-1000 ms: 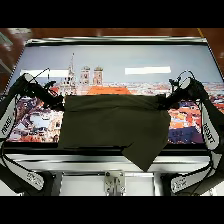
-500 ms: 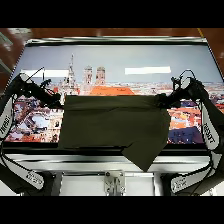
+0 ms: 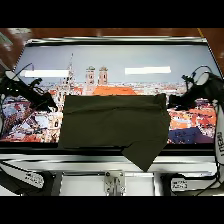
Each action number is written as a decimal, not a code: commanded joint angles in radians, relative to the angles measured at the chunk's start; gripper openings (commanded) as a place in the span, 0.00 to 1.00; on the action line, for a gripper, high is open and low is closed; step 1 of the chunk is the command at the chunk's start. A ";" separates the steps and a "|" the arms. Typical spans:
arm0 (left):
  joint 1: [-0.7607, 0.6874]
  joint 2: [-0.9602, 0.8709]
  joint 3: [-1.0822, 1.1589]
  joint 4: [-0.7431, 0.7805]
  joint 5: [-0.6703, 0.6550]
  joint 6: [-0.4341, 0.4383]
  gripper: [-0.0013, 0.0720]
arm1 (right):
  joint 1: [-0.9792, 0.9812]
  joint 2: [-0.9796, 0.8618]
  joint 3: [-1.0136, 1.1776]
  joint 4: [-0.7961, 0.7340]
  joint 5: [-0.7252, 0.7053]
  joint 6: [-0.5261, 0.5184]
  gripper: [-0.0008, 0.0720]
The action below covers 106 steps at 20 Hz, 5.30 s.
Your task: Fold the shirts.
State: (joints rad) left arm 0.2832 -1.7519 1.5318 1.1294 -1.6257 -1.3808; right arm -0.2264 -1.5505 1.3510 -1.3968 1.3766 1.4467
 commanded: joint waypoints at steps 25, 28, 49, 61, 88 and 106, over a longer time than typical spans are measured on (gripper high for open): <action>0.290 0.449 -1.099 -0.208 0.367 0.318 0.85 | -0.348 0.285 -0.354 0.274 0.143 -0.118 0.71; 0.290 0.449 -1.115 -0.208 0.410 0.311 0.26 | -0.348 0.285 -0.354 0.272 0.148 -0.107 0.71; 0.290 0.488 -1.093 -0.225 0.384 0.299 0.06 | -0.348 0.285 -0.896 0.326 -0.085 -0.215 0.76; 0.290 0.489 -1.063 -0.225 0.384 0.299 0.06 | -0.348 0.284 -0.905 0.449 -0.140 -0.278 0.10; -0.016 0.101 -0.267 -0.441 0.474 0.160 0.06 | -0.094 -0.025 -0.149 0.676 -0.431 -0.198 0.10; -0.019 -0.110 -0.148 -0.466 0.517 0.029 0.06 | -0.029 -0.141 -0.150 0.638 -0.589 -0.159 0.10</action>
State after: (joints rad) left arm 0.2508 -1.8591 1.3830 0.6521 -1.1042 -1.3308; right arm -0.2493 -1.6901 1.2011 -0.7441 0.7925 1.2625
